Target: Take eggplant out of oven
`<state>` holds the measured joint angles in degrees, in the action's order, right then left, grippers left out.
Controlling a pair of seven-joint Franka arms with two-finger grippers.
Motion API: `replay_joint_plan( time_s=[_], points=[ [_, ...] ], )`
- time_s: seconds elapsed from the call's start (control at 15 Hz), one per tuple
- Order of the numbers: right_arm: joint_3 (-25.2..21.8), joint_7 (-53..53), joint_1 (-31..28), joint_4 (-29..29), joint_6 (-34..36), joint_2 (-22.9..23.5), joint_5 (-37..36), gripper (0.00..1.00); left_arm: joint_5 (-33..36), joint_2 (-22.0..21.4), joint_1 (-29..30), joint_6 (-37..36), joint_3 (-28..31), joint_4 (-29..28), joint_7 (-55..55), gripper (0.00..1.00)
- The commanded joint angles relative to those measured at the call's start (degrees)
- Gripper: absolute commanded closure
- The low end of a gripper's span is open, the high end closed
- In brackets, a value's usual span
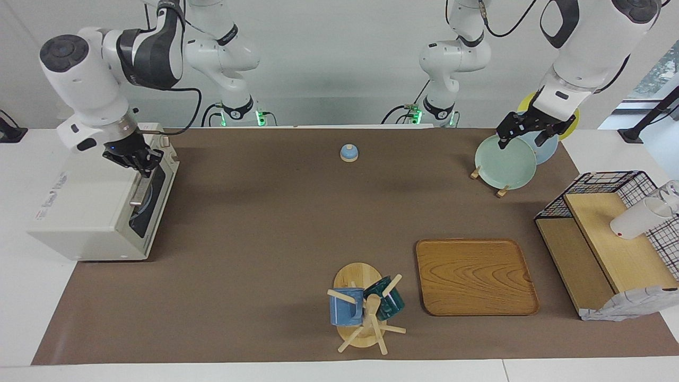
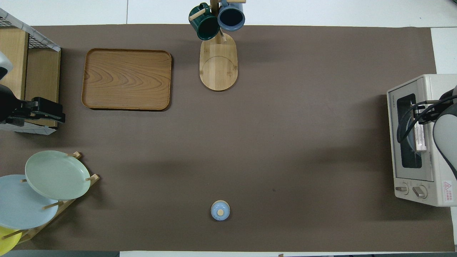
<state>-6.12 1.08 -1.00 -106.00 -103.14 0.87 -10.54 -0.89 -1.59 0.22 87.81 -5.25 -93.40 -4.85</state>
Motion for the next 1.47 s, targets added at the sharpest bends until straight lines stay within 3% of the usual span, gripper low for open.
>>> replay_joint_plan(
  time_s=[0.0,0.8,1.07,1.4],
  points=[
    [0.4,-0.99,-0.58,-1.84,-1.45,-0.87,-1.68,1.0,0.97,-1.05,0.22,-0.09,-0.2,-0.55,-0.6,0.0],
    [0.58,-0.99,-1.11,-7.55,-6.29,-0.7,-1.59,1.0,0.97,-1.05,0.22,-0.18,-0.2,-0.55,-0.6,0.0],
    [0.93,-1.34,-0.41,-12.47,-13.13,-0.87,-0.72,1.0,0.97,-1.05,0.22,-0.18,-0.2,-0.55,-0.6,0.0],
    [1.02,-2.31,0.91,-14.4,-18.4,1.5,2.97,1.0,0.97,-1.05,0.22,-0.18,-0.2,-0.55,-0.6,0.0]
  ],
)
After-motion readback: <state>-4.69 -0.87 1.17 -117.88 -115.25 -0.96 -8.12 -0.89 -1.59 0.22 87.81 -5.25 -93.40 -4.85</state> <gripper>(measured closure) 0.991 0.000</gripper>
